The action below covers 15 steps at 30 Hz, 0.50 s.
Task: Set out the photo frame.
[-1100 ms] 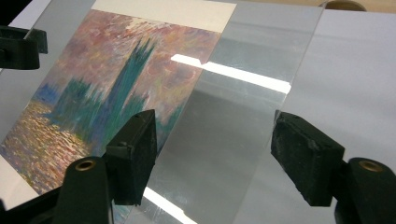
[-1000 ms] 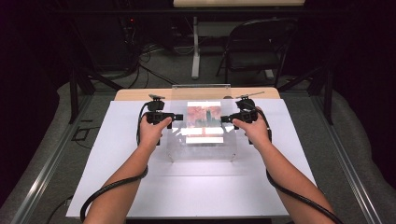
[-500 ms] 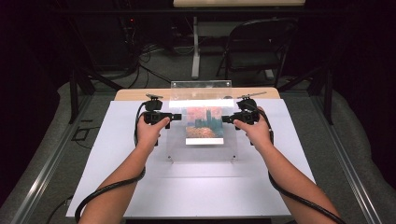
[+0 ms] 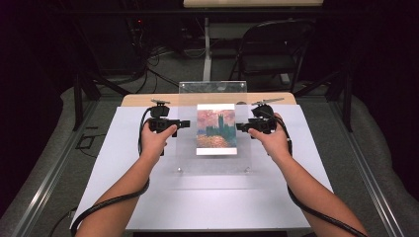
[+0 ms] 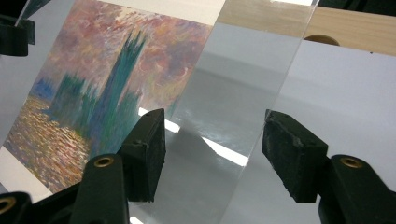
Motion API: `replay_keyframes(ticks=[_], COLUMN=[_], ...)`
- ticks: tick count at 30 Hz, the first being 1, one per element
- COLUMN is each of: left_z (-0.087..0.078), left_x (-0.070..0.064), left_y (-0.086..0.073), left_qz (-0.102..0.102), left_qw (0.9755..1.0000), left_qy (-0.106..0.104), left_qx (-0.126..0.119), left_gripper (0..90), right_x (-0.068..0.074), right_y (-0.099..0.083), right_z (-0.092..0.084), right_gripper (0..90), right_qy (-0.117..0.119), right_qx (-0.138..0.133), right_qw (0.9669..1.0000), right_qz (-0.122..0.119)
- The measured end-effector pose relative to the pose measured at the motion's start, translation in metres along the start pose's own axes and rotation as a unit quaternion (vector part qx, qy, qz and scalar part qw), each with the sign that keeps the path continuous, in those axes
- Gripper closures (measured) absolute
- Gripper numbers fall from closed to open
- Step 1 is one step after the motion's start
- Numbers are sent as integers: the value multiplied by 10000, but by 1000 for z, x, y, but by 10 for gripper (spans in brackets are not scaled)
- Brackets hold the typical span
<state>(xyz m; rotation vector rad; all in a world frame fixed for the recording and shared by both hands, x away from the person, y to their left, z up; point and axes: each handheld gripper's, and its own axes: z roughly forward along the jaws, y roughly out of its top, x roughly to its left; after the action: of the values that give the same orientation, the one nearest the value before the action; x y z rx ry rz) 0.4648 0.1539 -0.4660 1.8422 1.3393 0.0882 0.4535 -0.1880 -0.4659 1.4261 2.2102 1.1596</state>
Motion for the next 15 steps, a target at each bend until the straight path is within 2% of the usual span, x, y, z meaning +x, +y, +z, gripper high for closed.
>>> replay_keyframes(ticks=[5,9,15], left_z=[-9,-16,-28], left_x=[-5,-9,-16], left_y=[-3,-7,-11], left_qz=[12,100,244], left_qw=[10000,9998,9994], left_qy=[5,7,35], left_qx=[-91,-192,-241], left_gripper=[499,513,534], right_x=[7,11,18], right_y=[-2,-4,-6], right_z=[-9,-17,-27], right_gripper=[415,444,466], right_qy=[-88,-128,-206], right_qx=[-91,-179,-270], right_qw=[9999,9997,9991], right_qz=[-97,-93,-271])
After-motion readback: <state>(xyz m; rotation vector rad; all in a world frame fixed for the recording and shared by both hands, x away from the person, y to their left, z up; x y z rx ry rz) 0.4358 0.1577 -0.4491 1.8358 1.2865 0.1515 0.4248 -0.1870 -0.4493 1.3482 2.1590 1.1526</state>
